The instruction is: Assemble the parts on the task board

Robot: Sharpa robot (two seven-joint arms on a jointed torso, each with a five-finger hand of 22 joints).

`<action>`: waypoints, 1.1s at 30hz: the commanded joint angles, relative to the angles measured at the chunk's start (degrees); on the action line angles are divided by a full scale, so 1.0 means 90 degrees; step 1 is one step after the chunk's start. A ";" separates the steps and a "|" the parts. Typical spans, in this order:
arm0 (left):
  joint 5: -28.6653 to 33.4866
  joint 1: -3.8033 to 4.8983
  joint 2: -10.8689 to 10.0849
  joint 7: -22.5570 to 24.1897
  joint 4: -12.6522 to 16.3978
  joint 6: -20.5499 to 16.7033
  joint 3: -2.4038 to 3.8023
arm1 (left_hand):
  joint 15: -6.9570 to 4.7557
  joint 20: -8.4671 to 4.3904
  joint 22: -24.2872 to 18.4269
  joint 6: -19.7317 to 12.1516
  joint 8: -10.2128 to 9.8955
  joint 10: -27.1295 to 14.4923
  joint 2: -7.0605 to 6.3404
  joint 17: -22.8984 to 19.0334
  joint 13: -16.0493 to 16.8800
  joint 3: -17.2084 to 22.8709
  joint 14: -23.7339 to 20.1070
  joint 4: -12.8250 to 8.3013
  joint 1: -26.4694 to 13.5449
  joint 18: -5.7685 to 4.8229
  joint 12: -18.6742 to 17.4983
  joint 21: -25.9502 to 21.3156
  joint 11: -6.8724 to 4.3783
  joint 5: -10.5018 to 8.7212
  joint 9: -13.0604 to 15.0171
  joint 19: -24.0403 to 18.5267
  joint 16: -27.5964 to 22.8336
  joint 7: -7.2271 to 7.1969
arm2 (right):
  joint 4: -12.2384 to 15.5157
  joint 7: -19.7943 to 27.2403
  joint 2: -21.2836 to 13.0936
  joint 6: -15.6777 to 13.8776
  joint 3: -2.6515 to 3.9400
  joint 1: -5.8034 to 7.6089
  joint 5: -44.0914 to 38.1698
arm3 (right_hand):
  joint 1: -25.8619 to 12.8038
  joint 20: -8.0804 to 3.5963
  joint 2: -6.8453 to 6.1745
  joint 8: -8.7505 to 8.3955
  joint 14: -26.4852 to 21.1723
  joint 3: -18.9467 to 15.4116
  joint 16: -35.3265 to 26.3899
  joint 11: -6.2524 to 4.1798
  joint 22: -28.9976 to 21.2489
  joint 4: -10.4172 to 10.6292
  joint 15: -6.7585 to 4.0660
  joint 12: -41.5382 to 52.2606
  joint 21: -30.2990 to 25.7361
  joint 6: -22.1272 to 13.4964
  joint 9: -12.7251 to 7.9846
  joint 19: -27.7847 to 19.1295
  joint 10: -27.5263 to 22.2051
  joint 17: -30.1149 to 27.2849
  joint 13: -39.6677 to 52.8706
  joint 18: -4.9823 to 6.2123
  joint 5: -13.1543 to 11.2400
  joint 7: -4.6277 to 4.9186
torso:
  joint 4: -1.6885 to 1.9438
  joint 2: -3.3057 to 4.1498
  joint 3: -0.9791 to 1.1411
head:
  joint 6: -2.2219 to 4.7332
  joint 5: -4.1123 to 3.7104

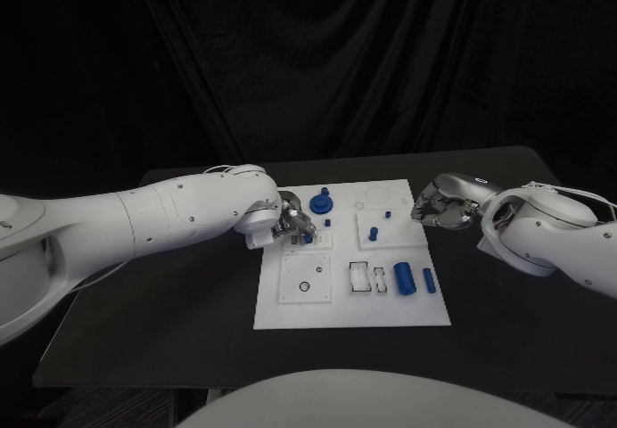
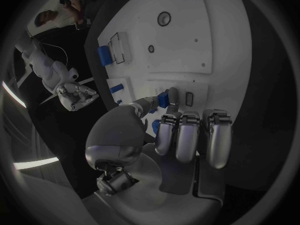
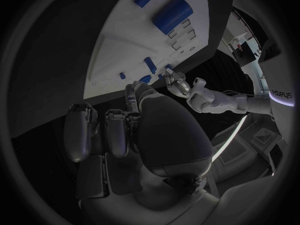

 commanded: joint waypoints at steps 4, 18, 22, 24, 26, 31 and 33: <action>-0.0018 -0.0110 0.0025 -0.0033 0.0009 0.0220 -0.0053 | -0.0056 -0.0002 0.1401 -0.0013 -0.0037 0.0674 0.0039 0.1677 0.1676 0.0045 0.0662 -0.0020 0.0015 -0.0031 0.0023 0.0002 -0.0046 -0.0018 0.0009 -0.0050 -0.0027 -0.0057 | -0.0007 -0.0149 -0.0001 0.0064 0.0005 -0.0014 -0.0010 | -0.0009 -0.0033 0.0046 -0.0035 0.0485 0.0041 -0.0003 -0.0047 0.1239 -0.0004 -0.0050 -0.0040 -0.0021 -0.0040 0.0005 0.0102 0.0145 0.0746 0.0910 0.0062 0.0040 -0.0012 | 0.0001 -0.0001 -0.0002 | 0.0001 0.0001; -0.0017 -0.0124 0.0030 -0.0104 -0.0003 0.0272 -0.0053 | -0.0056 -0.0007 0.1390 -0.0039 -0.0076 0.0674 0.0028 0.1677 0.1676 0.0042 0.0662 -0.0030 0.0018 -0.0028 0.0023 0.0008 -0.0041 -0.0075 0.0019 -0.0090 -0.0027 -0.0047 | -0.0010 -0.0172 -0.0004 0.0110 0.0005 -0.0016 -0.0010 | -0.0011 -0.0033 0.0050 -0.0037 0.0483 0.0045 -0.0009 -0.0046 0.1233 -0.0005 -0.0050 -0.0050 -0.0038 -0.0043 0.0008 0.0096 0.0137 0.0739 0.0896 0.0066 0.0041 -0.0011 | 0.0000 0.0000 0.0000 | 0.0001 0.0009; -0.0018 -0.0127 0.0025 -0.0231 -0.0004 0.0360 -0.0053 | -0.0044 -0.0010 0.1387 -0.0049 -0.0187 0.0674 0.0035 0.1677 0.1676 -0.0037 0.0662 0.0026 -0.0020 -0.0030 0.0023 0.0009 -0.0028 -0.0538 0.0017 -0.0100 -0.0027 -0.0035 | -0.0009 -0.0178 -0.0008 0.0127 0.0005 -0.0017 -0.0010 | -0.0014 -0.0033 0.0050 -0.0038 0.0482 0.0046 -0.0012 -0.0046 0.1233 -0.0005 -0.0050 -0.0051 -0.0039 -0.0044 0.0010 0.0095 0.0138 0.0736 0.0895 0.0066 0.0041 -0.0011 | 0.0002 -0.0002 -0.0001 | 0.0001 0.0012; -0.0018 -0.0129 0.0022 -0.0289 -0.0009 0.0404 -0.0053 | -0.0023 0.0003 0.1383 -0.0075 -0.0342 0.0674 -0.0003 0.1677 0.1676 -0.0263 0.0662 0.0246 -0.0210 -0.0034 0.0023 0.0011 0.0010 -0.1125 -0.0048 -0.0116 -0.0027 -0.0005 | -0.0008 -0.0180 -0.0007 0.0135 0.0005 -0.0017 -0.0010 | -0.0014 -0.0033 0.0050 -0.0038 0.0482 0.0046 -0.0012 -0.0046 0.1233 -0.0005 -0.0050 -0.0051 -0.0039 -0.0044 0.0010 0.0095 0.0138 0.0736 0.0895 0.0066 0.0041 -0.0011 | -0.0001 0.0000 0.0000 | 0.0001 0.0021; -0.0018 -0.0131 0.0019 -0.0325 -0.0013 0.0419 -0.0053 | 0.0012 0.0006 0.1390 -0.0075 -0.0519 0.0674 -0.0055 0.1677 0.1676 -0.0485 0.0662 0.0392 -0.0283 -0.0040 0.0023 0.0008 0.0041 -0.1392 -0.0159 -0.0096 -0.0027 0.0038 | -0.0007 -0.0181 -0.0006 0.0143 0.0006 -0.0017 -0.0010 | -0.0014 -0.0033 0.0050 -0.0038 0.0482 0.0046 -0.0012 -0.0046 0.1233 -0.0005 -0.0050 -0.0051 -0.0039 -0.0044 0.0010 0.0095 0.0138 0.0736 0.0895 0.0066 0.0041 -0.0011 | 0.0000 0.0000 -0.0001 | 0.0001 0.0019; -0.0018 -0.0136 0.0015 -0.0362 -0.0023 0.0429 -0.0053 | 0.0062 0.0020 0.1403 -0.0048 -0.0723 0.0674 -0.0139 0.1677 0.1676 -0.0878 0.0662 0.0642 -0.0410 -0.0050 0.0023 0.0001 0.0091 -0.1660 -0.0277 -0.0051 -0.0027 0.0093 | -0.0007 -0.0185 -0.0007 0.0162 0.0006 -0.0021 -0.0010 | -0.0019 -0.0033 0.0050 -0.0038 0.0481 0.0045 -0.0014 -0.0045 0.1232 -0.0003 -0.0050 -0.0054 -0.0042 -0.0043 0.0012 0.0095 0.0136 0.0732 0.0891 0.0066 0.0041 -0.0010 | 0.0000 0.0001 -0.0001 | 0.0001 0.0028; -0.0018 -0.0137 0.0013 -0.0367 -0.0023 0.0432 -0.0053 | 0.0079 0.0026 0.1409 -0.0032 -0.0792 0.0674 -0.0176 0.1677 0.1676 -0.1076 0.0662 0.0771 -0.0484 -0.0054 0.0023 -0.0002 0.0110 -0.1794 -0.0309 -0.0032 -0.0027 0.0113 | -0.0005 -0.0187 -0.0009 0.0166 0.0006 -0.0022 -0.0010 | -0.0019 -0.0033 0.0050 -0.0038 0.0481 0.0045 -0.0014 -0.0045 0.1232 -0.0003 -0.0050 -0.0054 -0.0042 -0.0043 0.0012 0.0095 0.0136 0.0732 0.0891 0.0066 0.0041 -0.0010 | 0.0000 0.0001 -0.0001 | 0.0001 0.0028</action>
